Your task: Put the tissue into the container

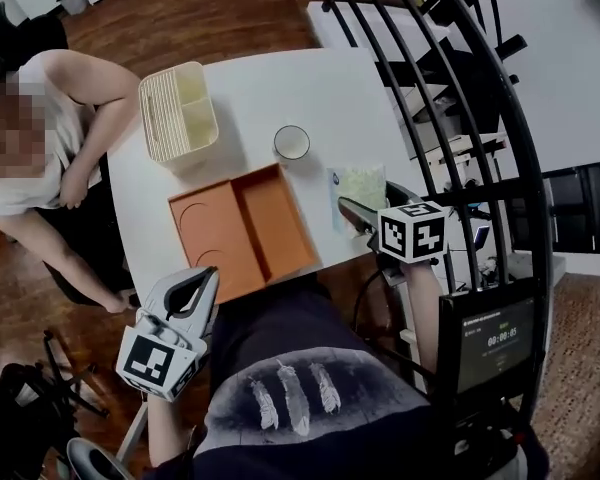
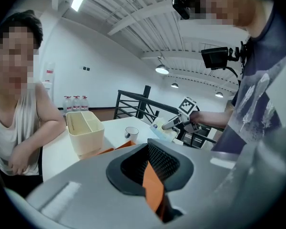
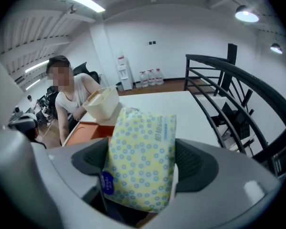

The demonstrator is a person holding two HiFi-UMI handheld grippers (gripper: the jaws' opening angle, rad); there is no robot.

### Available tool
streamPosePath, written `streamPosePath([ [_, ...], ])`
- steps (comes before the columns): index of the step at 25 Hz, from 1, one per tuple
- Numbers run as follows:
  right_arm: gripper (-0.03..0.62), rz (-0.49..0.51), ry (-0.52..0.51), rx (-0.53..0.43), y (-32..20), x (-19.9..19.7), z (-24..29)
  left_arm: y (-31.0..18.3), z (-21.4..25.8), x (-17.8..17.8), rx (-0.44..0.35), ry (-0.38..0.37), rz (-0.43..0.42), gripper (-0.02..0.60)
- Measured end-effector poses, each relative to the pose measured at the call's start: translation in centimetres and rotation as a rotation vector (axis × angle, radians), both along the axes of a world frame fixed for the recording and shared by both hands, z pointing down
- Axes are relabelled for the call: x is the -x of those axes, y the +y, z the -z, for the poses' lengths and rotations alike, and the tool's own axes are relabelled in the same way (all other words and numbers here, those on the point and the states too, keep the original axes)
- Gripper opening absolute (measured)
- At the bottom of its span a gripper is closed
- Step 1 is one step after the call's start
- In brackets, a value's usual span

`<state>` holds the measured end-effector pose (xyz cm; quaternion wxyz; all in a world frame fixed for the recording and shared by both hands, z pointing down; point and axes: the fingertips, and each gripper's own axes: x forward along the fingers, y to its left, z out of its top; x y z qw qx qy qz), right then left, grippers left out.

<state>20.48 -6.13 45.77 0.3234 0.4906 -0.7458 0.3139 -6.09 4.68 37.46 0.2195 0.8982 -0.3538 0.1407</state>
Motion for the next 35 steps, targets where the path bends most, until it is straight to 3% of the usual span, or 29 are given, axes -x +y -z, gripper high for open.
streamPosePath([
  [3,0.443,-0.006,0.023,0.019,0.8,-0.9,-0.7,-0.3,0.2,0.1,0.005,-0.017,-0.005,0.014],
  [6,0.443,0.027,-0.006,0.032,1.2,0.8,-1.1,-0.1,0.7,0.3,-0.002,-0.033,0.011,0.014],
  [10,0.443,0.044,-0.030,0.050,0.2,0.0,-2.4,-0.7,0.0,-2.9,0.019,-0.033,-0.009,0.014],
  [15,0.443,0.113,0.088,0.119,-0.1,3.6,-8.1,0.3,0.6,0.0,-0.010,-0.082,-0.010,0.014],
  [17,0.443,0.143,0.151,0.147,-0.2,2.3,-9.6,0.1,0.8,-0.9,-0.014,-0.083,-0.003,0.014],
  [23,0.454,0.156,0.121,0.126,-1.0,1.3,-11.3,0.2,-0.3,-2.7,0.018,-0.090,0.011,0.014],
  [28,0.465,0.154,0.095,0.082,-1.1,2.7,-9.6,0.0,0.1,-1.2,0.001,-0.069,0.013,0.014],
  [31,0.465,0.208,0.037,0.041,0.3,5.1,-5.9,0.4,0.3,0.5,-0.011,-0.055,0.002,0.014],
  [35,0.463,0.319,-0.044,-0.104,-1.3,4.8,2.3,-0.8,1.7,-2.3,-0.021,-0.068,-0.016,0.014],
])
